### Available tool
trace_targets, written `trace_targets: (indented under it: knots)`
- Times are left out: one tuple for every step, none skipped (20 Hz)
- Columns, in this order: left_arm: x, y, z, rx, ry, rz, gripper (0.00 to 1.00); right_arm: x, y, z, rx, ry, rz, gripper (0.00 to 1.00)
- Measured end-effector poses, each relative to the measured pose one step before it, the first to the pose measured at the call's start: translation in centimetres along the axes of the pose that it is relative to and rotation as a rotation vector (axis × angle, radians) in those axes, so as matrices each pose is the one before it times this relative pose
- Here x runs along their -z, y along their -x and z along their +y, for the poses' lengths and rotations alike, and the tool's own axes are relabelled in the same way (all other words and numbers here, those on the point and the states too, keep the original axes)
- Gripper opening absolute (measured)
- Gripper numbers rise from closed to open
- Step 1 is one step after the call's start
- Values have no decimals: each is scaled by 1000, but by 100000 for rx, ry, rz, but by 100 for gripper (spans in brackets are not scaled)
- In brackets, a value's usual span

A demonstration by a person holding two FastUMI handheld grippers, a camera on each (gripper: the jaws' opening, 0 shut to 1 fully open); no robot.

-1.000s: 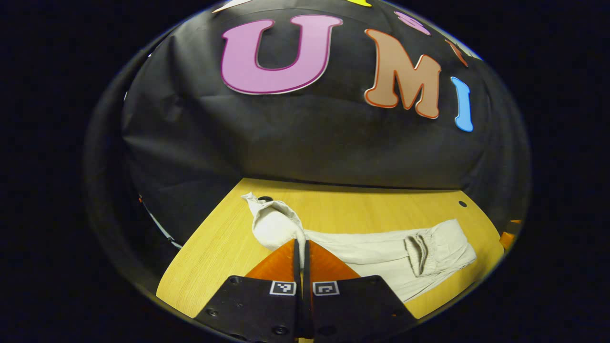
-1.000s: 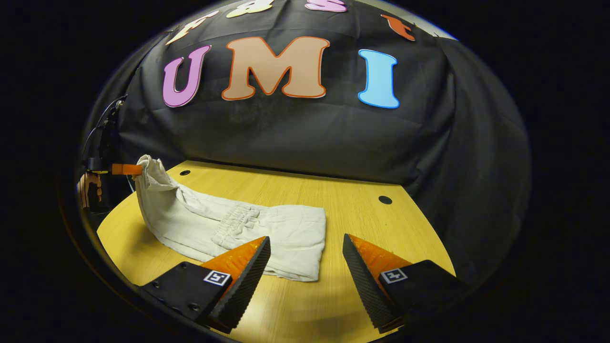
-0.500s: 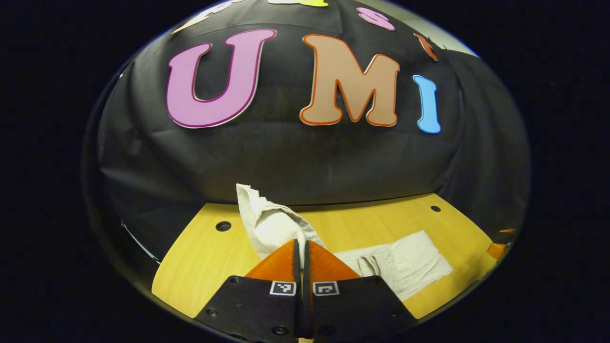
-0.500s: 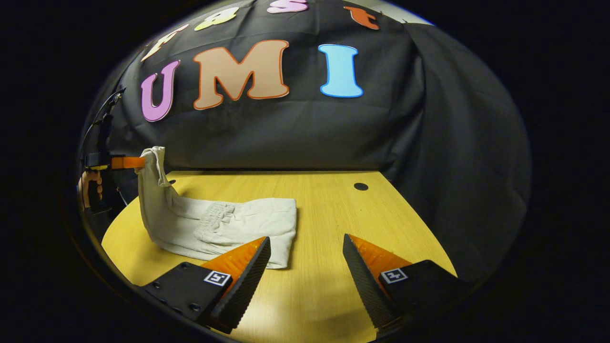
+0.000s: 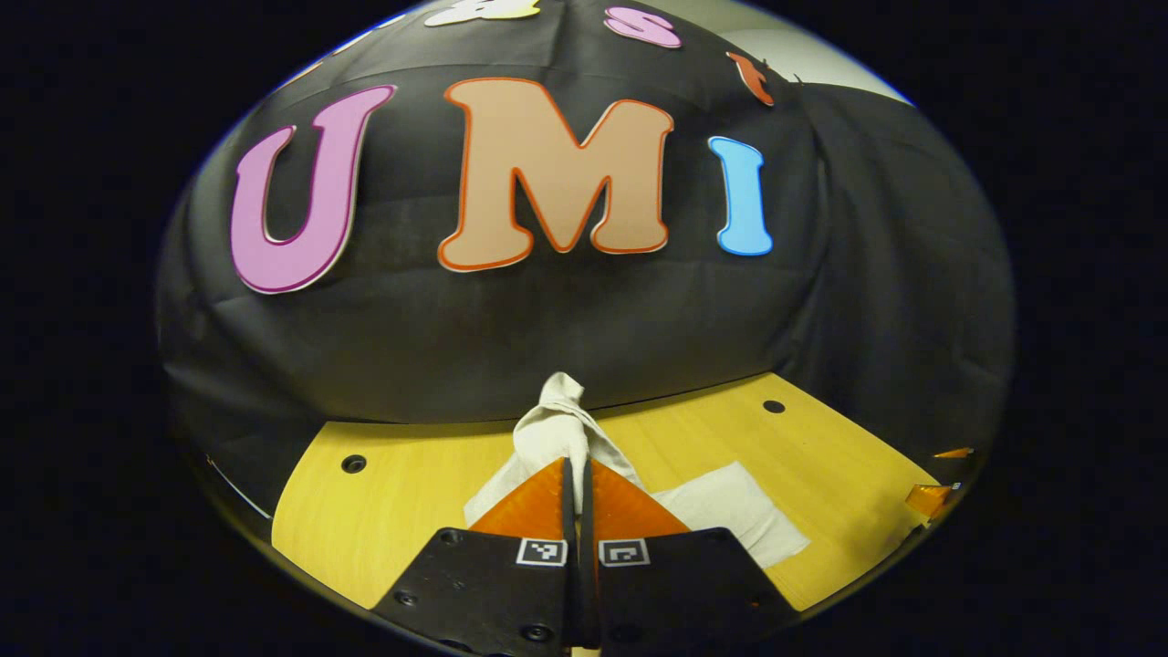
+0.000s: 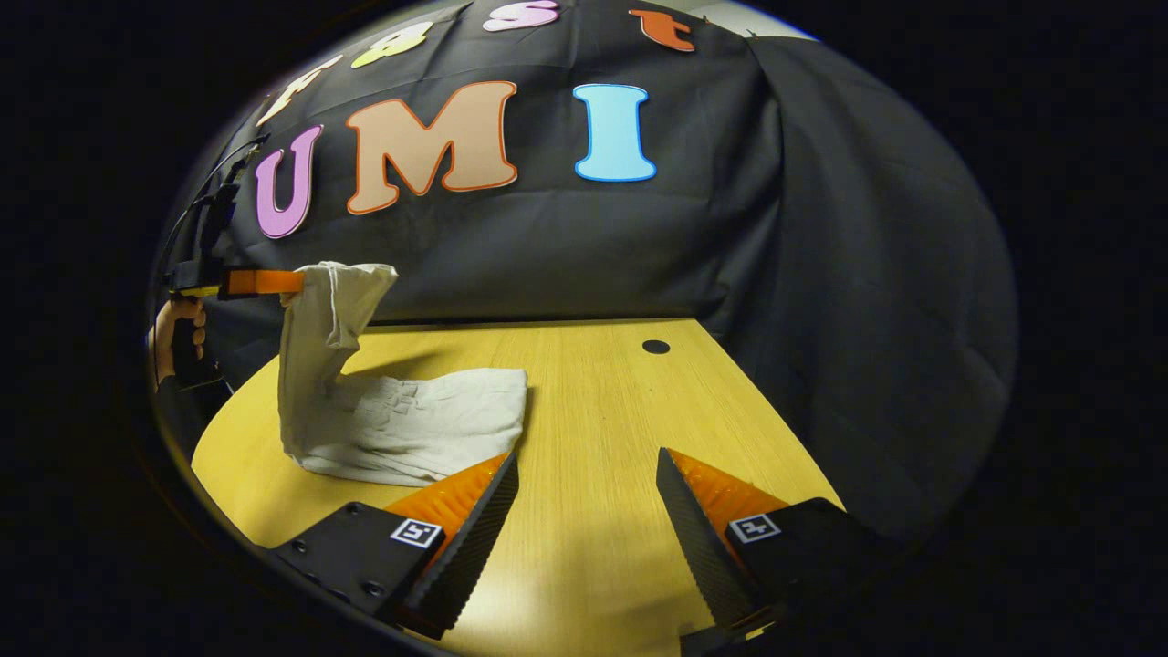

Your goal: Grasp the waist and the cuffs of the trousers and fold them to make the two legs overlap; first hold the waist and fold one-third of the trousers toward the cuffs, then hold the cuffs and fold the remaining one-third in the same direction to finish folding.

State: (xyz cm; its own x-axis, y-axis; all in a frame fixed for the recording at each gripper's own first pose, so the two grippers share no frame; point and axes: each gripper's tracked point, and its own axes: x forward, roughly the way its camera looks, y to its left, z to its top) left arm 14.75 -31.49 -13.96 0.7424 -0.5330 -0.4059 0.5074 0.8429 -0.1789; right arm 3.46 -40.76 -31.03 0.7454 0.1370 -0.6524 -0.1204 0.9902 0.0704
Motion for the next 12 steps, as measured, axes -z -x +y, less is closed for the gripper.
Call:
trace_targets:
  knots:
    - [-196, -372, -1133, 1598, -729, 110, 0, 130, 140, -475, 478, -185, 82, 98]
    - [-27, -401, -1219, 1567, -631, 158, 0, 253, 133, -475, 560, -141, 251, 98]
    - [70, -364, -1038, 1690, -381, 406, 0, 162, 99, -546, 524, -205, 265, 98]
    - [110, -469, -1197, 1903, -171, 609, 0, 83, 156, -513, 528, -270, 294, 98]
    - [84, -465, -1031, 1516, -232, 148, 0, 155, 139, -483, 551, -285, 190, 98]
    - [467, -265, -1070, 1374, -773, 838, 0, 139, 36, -392, 469, -254, 87, 98]
    - [296, -374, -917, 1038, -1083, 232, 0, 155, 98, -480, 509, -186, 306, 98]
    - [380, -348, -913, 1551, -877, 304, 0, 214, 183, -371, 281, -236, 280, 98]
    - [592, -399, -996, 1760, -865, 475, 0, 163, 25, -255, 154, -208, 290, 98]
    - [795, -443, -1034, 1411, -973, 556, 0, 219, 139, -318, 130, 4, 309, 98]
    - [777, -369, -834, 1253, -629, 1262, 0, 51, -33, -205, 30, 181, 191, 98]
    - [848, -291, -897, 1067, -470, 821, 0, 124, -21, -82, -184, 182, 313, 98]
